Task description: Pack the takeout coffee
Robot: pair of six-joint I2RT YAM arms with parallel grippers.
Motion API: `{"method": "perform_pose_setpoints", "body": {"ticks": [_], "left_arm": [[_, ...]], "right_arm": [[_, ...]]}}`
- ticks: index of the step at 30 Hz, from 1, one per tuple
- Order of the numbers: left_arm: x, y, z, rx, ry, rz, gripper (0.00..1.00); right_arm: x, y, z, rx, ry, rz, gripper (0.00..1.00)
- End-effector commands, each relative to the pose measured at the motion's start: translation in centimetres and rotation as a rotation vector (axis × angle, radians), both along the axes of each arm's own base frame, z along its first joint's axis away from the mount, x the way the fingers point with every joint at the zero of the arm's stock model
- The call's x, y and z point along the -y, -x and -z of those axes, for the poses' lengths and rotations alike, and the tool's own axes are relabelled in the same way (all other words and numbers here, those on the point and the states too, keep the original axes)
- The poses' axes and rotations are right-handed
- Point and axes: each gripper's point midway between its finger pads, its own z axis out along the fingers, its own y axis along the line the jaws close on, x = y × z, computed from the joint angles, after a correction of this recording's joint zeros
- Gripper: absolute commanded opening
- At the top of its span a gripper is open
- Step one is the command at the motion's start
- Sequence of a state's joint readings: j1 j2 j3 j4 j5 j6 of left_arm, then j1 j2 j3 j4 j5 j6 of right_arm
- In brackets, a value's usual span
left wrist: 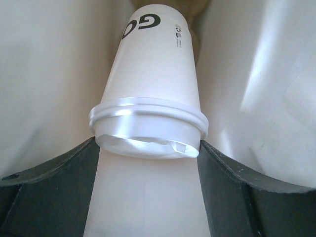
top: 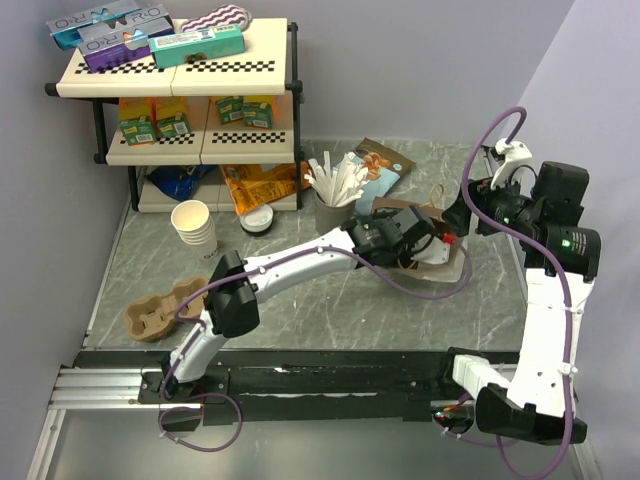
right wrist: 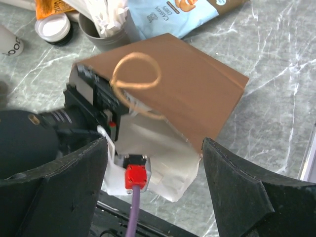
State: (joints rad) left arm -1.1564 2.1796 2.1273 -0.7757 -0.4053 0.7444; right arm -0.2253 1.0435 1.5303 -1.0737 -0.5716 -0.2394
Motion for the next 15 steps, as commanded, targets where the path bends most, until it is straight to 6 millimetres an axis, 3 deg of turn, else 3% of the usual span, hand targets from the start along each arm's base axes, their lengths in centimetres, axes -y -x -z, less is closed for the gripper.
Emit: {"method": "perform_pose_setpoints", "body": {"ticks": [1, 7, 15], "left_arm": [[0.2, 1.0, -5.5, -0.032, 0.138, 0.031, 0.01], [-0.2, 3.5, -10.2, -0.085, 0.246, 0.102, 0.01], [-1.7, 5.6, -19.9, -0.023, 0.473, 0.164, 0.01]], "right_arm": [[-0.4, 0.4, -0.6, 0.052, 0.011, -0.044, 0.83], [-0.7, -0.5, 0.3, 0.004, -0.027, -0.061, 0.82], [-0.4, -1.9, -0.5, 0.043, -0.056, -0.038, 0.82]]}}
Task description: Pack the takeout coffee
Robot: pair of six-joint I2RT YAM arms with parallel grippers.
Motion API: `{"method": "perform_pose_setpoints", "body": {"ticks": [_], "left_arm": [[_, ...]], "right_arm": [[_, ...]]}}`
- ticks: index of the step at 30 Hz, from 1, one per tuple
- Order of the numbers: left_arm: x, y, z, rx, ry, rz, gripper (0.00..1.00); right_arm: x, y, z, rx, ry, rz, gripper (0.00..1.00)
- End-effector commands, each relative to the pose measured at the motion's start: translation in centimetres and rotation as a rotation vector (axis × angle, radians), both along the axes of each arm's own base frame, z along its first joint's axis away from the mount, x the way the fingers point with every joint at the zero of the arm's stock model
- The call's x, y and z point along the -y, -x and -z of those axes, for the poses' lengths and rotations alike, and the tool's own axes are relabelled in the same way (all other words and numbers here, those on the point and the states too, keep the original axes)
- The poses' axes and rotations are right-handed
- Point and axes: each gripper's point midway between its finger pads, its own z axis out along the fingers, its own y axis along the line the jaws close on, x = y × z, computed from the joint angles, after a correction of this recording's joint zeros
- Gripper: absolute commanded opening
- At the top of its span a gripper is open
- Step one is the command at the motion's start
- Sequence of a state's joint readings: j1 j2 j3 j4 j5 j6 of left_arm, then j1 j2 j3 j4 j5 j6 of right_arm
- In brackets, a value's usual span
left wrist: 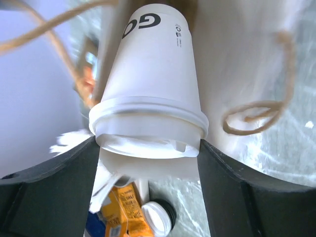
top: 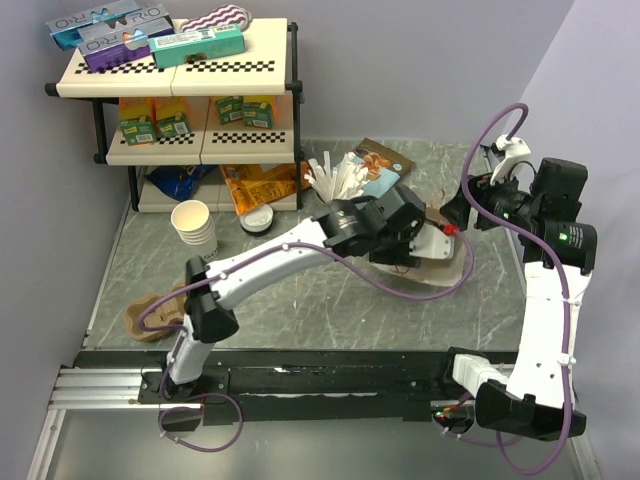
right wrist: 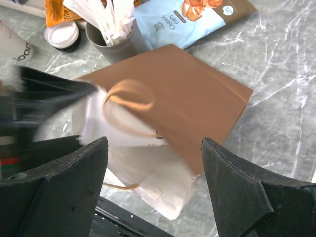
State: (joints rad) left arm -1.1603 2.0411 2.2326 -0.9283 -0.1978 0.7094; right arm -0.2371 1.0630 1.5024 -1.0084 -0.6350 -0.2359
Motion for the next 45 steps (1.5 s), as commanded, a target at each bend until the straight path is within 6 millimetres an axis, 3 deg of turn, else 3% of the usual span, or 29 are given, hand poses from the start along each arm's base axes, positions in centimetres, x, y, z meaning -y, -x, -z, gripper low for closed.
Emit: {"method": "perform_pose_setpoints", "body": {"ticks": [1, 4, 5, 6, 8, 9, 11, 12, 13, 14, 16, 20, 23, 26, 28, 29, 31, 37, 45], "left_arm": [[-1.5, 1.7, -13.2, 0.078, 0.339, 0.017, 0.01], [-3.6, 3.4, -15.0, 0.058, 0.355, 0.034, 0.01], [-4.8, 4.2, -14.5, 0.027, 0.319, 0.033, 0.01], [-6.4, 5.3, -15.2, 0.013, 0.314, 0.045, 0.01], [-8.8, 6.4, -13.6, -0.031, 0.235, 0.036, 0.01], [-11.7, 7.6, -12.1, -0.071, 0.14, 0.028, 0.01], [-15.0, 8.8, -7.8, -0.146, -0.038, 0.009, 0.01], [-17.3, 9.1, -7.8, -0.124, -0.05, -0.024, 0.01], [-18.9, 9.5, -4.3, -0.132, -0.178, 0.006, 0.01], [-20.4, 10.0, -4.2, -0.115, -0.189, 0.025, 0.01], [-21.7, 9.8, -0.9, -0.118, -0.319, 0.029, 0.01], [-22.1, 8.7, 4.8, -0.139, -0.556, 0.009, 0.01], [-21.5, 7.3, 7.8, -0.143, -0.682, -0.059, 0.01], [-20.6, 6.8, 9.2, -0.16, -0.718, -0.085, 0.01], [-19.9, 6.8, 9.6, -0.175, -0.719, -0.077, 0.05], [-19.7, 6.8, 10.2, -0.191, -0.728, -0.076, 0.18], [-18.9, 7.2, 10.5, -0.227, -0.71, -0.054, 0.34], [-17.4, 7.0, 11.6, -0.281, -0.698, -0.044, 0.59], [-16.4, 6.7, 11.8, -0.322, -0.663, -0.037, 0.75]], "right_arm": [[0.1, -0.8, -0.5, 0.015, -0.027, 0.005, 0.82], [0.2, -1.0, -0.7, 0.018, -0.028, 0.006, 0.82], [0.2, -0.9, -0.6, 0.017, -0.027, 0.006, 0.82], [0.2, -0.9, -0.5, 0.014, -0.026, 0.002, 0.82], [0.1, -0.6, -0.3, 0.012, -0.019, -0.011, 0.82], [0.0, -0.5, -0.1, 0.009, -0.019, -0.015, 0.82], [-0.1, -0.3, 0.4, 0.005, -0.011, -0.028, 0.82], [-0.1, -0.3, 0.4, 0.012, -0.006, -0.031, 0.83], [-0.1, -0.3, 0.7, 0.011, -0.005, -0.031, 0.83], [0.0, -0.4, 0.7, 0.014, -0.004, -0.029, 0.83], [0.1, -0.9, 0.8, 0.027, -0.004, -0.027, 0.83], [0.3, -1.9, 0.4, 0.044, -0.008, -0.018, 0.83], [0.3, -2.2, 0.0, 0.058, -0.015, -0.019, 0.83], [0.1, -2.1, -0.4, 0.071, -0.024, -0.024, 0.83], [-0.2, -1.7, -0.3, 0.072, -0.031, -0.032, 0.84], [-0.2, -1.6, -0.2, 0.071, -0.034, -0.032, 0.84], [-0.4, -1.4, 0.0, 0.065, -0.043, -0.039, 0.84], [-0.5, -1.3, -0.3, 0.068, -0.046, -0.037, 0.84], [-0.6, -1.7, -1.1, 0.068, -0.066, -0.038, 0.84]]}}
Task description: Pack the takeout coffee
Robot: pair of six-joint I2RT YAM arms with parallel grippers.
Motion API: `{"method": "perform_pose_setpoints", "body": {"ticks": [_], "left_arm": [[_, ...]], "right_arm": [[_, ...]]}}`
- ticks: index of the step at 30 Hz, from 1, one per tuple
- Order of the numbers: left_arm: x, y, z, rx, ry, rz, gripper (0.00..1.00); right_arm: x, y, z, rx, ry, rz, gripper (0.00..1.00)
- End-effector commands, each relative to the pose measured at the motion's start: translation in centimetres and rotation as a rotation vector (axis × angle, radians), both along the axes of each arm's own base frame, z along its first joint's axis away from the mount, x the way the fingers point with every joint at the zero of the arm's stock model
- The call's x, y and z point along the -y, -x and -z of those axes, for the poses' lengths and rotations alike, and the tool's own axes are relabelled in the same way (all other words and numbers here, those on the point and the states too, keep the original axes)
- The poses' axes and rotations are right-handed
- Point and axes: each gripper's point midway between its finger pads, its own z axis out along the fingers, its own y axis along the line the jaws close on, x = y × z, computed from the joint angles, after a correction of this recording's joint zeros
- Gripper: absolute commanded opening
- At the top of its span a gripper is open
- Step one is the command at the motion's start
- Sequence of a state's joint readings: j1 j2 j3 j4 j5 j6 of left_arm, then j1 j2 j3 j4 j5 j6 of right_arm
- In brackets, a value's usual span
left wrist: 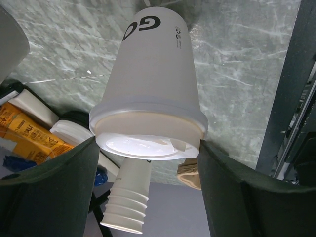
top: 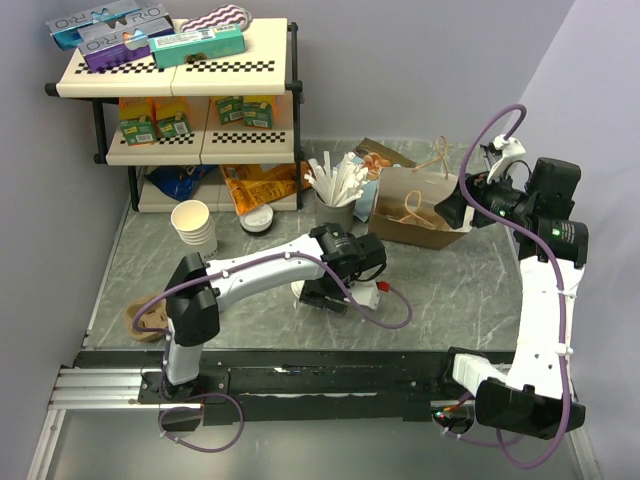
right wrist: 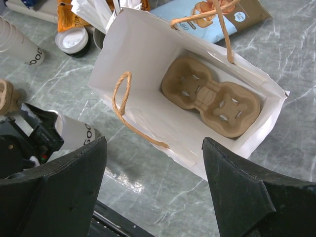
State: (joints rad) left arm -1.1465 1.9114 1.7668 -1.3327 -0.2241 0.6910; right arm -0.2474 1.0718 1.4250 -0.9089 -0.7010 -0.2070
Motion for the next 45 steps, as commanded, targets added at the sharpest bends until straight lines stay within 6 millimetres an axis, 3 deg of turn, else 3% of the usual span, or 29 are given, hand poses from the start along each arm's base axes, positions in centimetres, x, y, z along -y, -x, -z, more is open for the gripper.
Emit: {"method": "perform_pose_setpoints", "body": {"ticks": [1, 8, 13, 18, 19, 21, 22, 24, 25, 30, 34, 37, 41, 45], "left_arm": [[0.3, 0.6, -0.5, -0.048, 0.023, -0.013, 0.78], [1.4, 0.5, -0.9, -0.056, 0.069, -0.04, 0.98], [2.3, 0.6, -1.0, -0.072, 0.097, -0.071, 0.99], [4.3, 0.5, -5.2, -0.064, 0.283, -0.119, 0.99], [4.2, 0.4, -6.6, -0.056, 0.34, -0.132, 0.99], [3.8, 0.1, -7.0, -0.074, 0.402, -0.189, 0.99], [3.1, 0.0, -8.2, -0.066, 0.454, -0.214, 0.99], [1.9, -0.7, -7.9, -0.082, 0.5, -0.3, 0.99], [2.1, -1.2, -9.5, -0.067, 0.592, -0.322, 0.99], [0.1, -3.7, -12.6, -0.05, 0.748, -0.454, 0.99], [-0.2, -4.3, -16.5, -0.021, 0.922, -0.434, 1.0], [-0.1, -3.5, -16.8, -0.032, 0.959, -0.379, 0.99], [-0.9, -2.5, -14.4, -0.057, 0.9, -0.326, 0.99], [-1.8, -1.7, -14.1, -0.035, 0.915, -0.28, 0.99]], "right_arm": [[-0.1, -0.3, -2.1, 0.059, -0.012, -0.006, 0.84], [-0.4, -0.3, -2.0, 0.053, -0.026, -0.013, 0.85], [-0.7, 0.0, -2.2, 0.073, -0.032, -0.031, 0.85], [-1.0, 1.1, -3.3, 0.144, 0.012, -0.059, 0.87], [-1.1, 1.2, -3.6, 0.157, 0.018, -0.061, 0.87], [-0.8, 1.0, -4.2, 0.166, 0.024, -0.048, 0.88], [-0.6, 0.8, -4.2, 0.159, 0.026, -0.038, 0.88], [0.3, -0.2, -4.3, 0.14, 0.052, 0.0, 0.89], [0.6, -0.2, -3.7, 0.113, 0.063, 0.003, 0.89], [2.1, -0.5, -1.0, -0.007, 0.186, -0.05, 0.91], [3.5, -1.2, 1.0, -0.025, 0.267, -0.041, 0.9], [4.3, -2.7, 1.1, 0.028, 0.328, -0.05, 0.9], [5.1, -5.0, 2.1, 0.025, 0.368, -0.089, 0.88], [5.6, -6.4, 1.8, 0.045, 0.403, -0.106, 0.86]]}}
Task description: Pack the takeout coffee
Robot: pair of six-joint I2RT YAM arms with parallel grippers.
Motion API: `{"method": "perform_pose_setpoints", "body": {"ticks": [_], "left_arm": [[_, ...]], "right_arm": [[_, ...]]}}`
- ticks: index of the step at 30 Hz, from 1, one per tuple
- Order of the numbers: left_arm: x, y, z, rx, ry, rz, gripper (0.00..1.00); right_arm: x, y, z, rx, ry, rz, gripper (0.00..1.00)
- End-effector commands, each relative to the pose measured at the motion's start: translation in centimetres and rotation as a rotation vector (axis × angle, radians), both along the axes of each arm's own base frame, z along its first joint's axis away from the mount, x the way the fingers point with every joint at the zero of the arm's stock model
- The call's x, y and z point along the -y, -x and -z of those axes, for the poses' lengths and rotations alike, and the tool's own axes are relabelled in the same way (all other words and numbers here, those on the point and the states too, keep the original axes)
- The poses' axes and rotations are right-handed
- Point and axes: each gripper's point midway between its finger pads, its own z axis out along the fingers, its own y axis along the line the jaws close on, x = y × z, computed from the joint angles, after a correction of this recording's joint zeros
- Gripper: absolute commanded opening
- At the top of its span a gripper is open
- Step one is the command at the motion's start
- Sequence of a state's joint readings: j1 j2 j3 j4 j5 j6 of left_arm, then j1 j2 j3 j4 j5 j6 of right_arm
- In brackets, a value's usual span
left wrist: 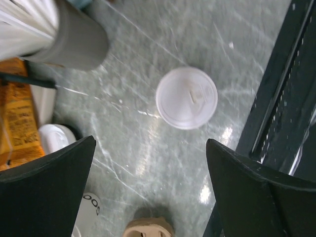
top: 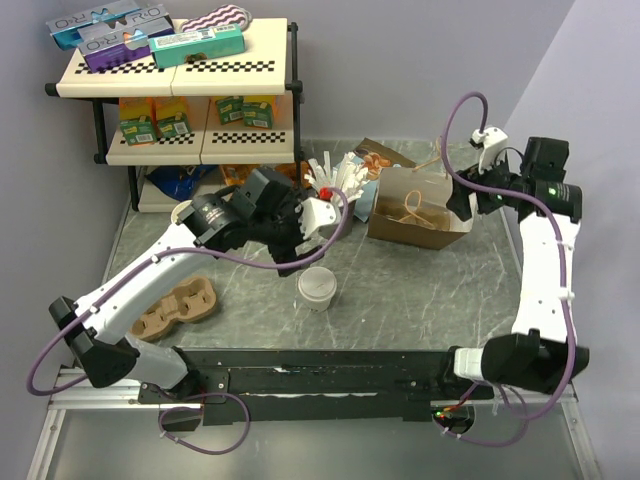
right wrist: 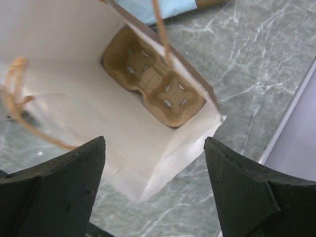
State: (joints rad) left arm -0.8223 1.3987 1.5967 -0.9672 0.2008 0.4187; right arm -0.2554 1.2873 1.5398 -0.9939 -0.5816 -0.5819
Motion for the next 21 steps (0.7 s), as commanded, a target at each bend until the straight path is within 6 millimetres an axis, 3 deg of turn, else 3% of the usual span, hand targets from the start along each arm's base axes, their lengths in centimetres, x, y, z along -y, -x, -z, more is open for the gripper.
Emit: {"method": "perform_pose_setpoints", "body": {"ticks": [1, 6, 10, 17, 21], "left_arm": [[0.0, 1.0, -0.8, 0.049, 0.044, 0.077, 1.0], [-0.3, 1.3, -0.5, 0.038, 0.025, 0.088, 0.99], [-0.3, 1.3, -0.6, 0.04, 0.013, 0.099, 1.0], [-0.3, 1.3, -0.4, 0.022, -0.006, 0.098, 0.99], [-0.3, 1.5, -0.2, 0.015, -0.011, 0.112, 1.0]], "right_arm": [[1.4, -2.4, -2.3, 0.11, 0.107, -0.045, 0.86], [1.5, -4.2, -3.3, 0.185, 0.157, -0.1, 0.87], [1.3, -6.3, -2.2, 0.148, 0.157, -0.132, 0.86], [0.4, -6.5, -3.9, 0.242, 0.184, -0.202, 0.84], [-1.2, -6.3, -1.7, 0.16, 0.174, -0.348, 0.84]]}}
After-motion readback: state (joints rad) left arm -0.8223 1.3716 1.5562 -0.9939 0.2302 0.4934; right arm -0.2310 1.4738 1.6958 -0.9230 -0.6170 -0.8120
